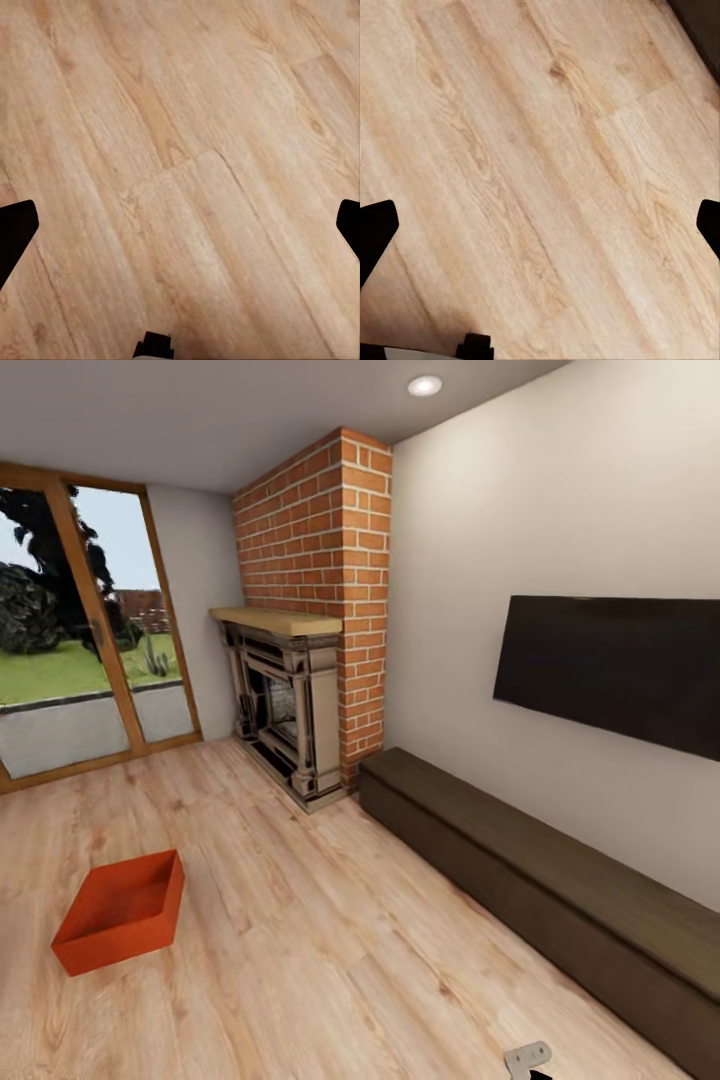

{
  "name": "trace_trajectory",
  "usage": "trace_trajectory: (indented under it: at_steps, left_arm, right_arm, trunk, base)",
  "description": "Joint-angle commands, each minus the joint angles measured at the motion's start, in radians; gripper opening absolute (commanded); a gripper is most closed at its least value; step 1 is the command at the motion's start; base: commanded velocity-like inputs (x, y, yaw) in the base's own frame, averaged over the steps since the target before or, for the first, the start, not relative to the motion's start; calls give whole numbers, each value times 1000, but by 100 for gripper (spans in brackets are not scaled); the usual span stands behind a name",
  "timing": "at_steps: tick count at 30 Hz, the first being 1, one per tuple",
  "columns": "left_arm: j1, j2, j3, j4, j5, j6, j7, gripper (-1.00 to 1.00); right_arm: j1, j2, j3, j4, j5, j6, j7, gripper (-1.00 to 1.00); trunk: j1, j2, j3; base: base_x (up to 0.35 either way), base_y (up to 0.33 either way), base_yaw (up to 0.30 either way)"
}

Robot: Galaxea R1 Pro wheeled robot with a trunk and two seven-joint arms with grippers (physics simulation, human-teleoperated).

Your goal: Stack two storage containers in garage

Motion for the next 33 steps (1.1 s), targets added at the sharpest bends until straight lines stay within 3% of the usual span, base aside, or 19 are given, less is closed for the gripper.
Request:
trace_trajectory:
  at_steps: [1, 33]
  left_arm:
    - [-2, 0, 1, 4, 0, -6, 1, 100]
    - [-2, 0, 1, 4, 0, -6, 1, 100]
  right_arm:
    - [-1, 0, 7, 4, 4, -6, -3, 100]
    - [-1, 0, 7, 4, 4, -6, -3, 100]
  trunk:
    - [1, -2, -2]
    - [1, -2, -2]
  base:
    - [328, -110, 281]
    - [328, -116, 281]
